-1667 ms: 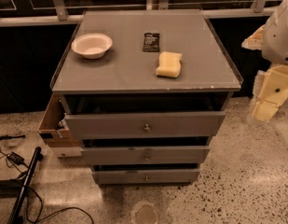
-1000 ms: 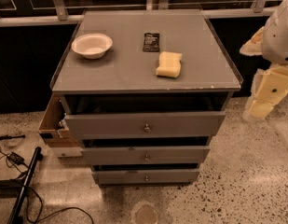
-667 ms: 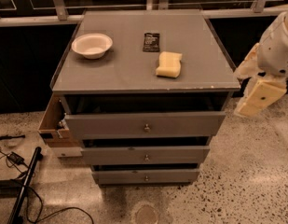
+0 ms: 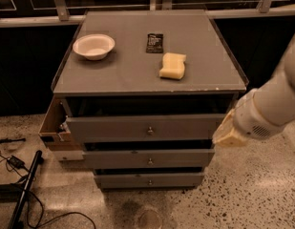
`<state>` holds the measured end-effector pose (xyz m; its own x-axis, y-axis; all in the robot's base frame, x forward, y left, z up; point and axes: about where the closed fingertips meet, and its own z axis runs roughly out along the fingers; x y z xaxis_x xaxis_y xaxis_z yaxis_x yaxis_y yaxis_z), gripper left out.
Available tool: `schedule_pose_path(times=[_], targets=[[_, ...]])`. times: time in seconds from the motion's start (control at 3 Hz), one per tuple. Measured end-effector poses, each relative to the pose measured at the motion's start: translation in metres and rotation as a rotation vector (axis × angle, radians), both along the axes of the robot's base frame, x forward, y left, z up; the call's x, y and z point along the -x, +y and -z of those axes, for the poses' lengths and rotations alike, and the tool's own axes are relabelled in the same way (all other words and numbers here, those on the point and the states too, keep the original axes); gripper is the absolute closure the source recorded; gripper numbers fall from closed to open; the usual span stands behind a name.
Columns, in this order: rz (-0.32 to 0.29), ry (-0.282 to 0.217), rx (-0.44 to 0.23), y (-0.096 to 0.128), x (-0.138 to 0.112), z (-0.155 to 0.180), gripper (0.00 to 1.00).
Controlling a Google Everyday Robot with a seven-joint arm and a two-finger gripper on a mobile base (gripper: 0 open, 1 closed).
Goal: Open middle drawer
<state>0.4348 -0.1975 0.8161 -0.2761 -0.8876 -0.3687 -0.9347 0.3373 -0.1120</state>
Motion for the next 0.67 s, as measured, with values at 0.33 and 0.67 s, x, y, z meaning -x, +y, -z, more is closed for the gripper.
schedule_pose_path(times=[0.33,0.67], targets=[[0.021,-0.021,-0.021,0.0019,-0.009,0.0176,1.0],[0.021,-0.022,-0.021,0.002,-0.0091,0.0174,1.0]])
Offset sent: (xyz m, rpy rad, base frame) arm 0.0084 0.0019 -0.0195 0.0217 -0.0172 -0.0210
